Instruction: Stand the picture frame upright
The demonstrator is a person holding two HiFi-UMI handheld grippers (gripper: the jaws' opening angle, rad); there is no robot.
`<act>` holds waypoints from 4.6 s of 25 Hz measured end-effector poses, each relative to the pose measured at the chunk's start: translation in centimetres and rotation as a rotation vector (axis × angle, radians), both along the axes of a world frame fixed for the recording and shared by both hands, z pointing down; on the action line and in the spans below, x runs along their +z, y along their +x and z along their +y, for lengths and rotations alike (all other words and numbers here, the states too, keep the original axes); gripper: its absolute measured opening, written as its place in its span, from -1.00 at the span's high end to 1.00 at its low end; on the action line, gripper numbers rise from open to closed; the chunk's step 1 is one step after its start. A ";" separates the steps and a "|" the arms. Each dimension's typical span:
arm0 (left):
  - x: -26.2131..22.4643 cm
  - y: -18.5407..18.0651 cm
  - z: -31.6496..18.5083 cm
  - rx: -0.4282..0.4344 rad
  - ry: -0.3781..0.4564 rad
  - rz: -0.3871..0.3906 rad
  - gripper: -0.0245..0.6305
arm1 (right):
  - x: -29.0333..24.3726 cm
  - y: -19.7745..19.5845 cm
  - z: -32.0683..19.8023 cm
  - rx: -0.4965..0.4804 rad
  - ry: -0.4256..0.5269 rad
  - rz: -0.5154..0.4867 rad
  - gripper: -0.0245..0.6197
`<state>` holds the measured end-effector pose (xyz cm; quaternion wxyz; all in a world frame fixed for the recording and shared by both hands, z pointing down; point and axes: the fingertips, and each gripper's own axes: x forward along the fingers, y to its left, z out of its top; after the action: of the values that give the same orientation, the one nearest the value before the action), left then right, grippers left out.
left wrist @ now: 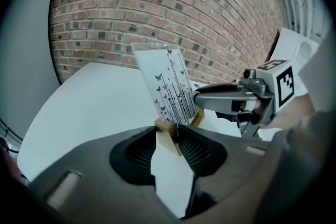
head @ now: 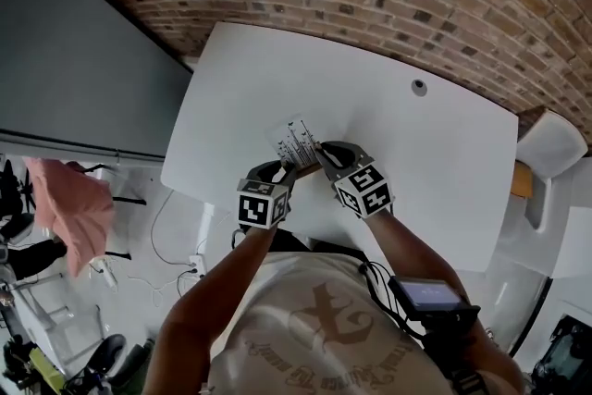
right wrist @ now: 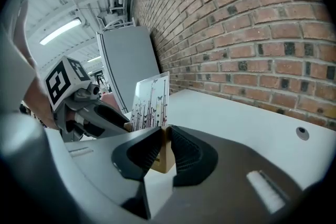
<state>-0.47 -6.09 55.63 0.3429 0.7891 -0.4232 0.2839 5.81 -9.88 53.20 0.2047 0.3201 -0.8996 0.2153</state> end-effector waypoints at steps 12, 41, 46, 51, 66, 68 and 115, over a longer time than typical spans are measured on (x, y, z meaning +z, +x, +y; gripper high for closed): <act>0.4 2.5 -4.6 0.165 0.026 -0.005 0.51 | 0.4 3.1 -3.2 0.163 0.009 0.003 0.71; 4.3 7.0 -20.8 0.528 0.160 -0.117 0.53 | 4.7 8.3 -16.1 0.465 -0.050 -0.029 0.71; 4.9 8.0 -23.1 0.556 0.188 -0.137 0.53 | 5.6 9.0 -18.2 0.480 -0.055 -0.043 0.71; 5.4 9.5 -25.3 0.590 0.216 -0.151 0.53 | 6.0 10.5 -20.0 0.517 -0.054 -0.045 0.71; 6.5 11.8 -31.4 0.649 0.314 -0.213 0.52 | 7.1 12.5 -25.6 0.543 -0.022 -0.041 0.71; 6.5 12.0 -31.9 0.654 0.328 -0.217 0.52 | 7.2 12.7 -25.9 0.541 -0.015 -0.037 0.70; 5.6 7.8 -32.3 0.513 0.358 -0.112 0.49 | 5.5 12.5 -27.1 0.534 0.114 0.102 0.75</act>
<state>7.35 -38.42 61.20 0.0920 0.9012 -0.2717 0.3250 18.27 -36.98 58.71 0.1675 0.5676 -0.7824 0.1941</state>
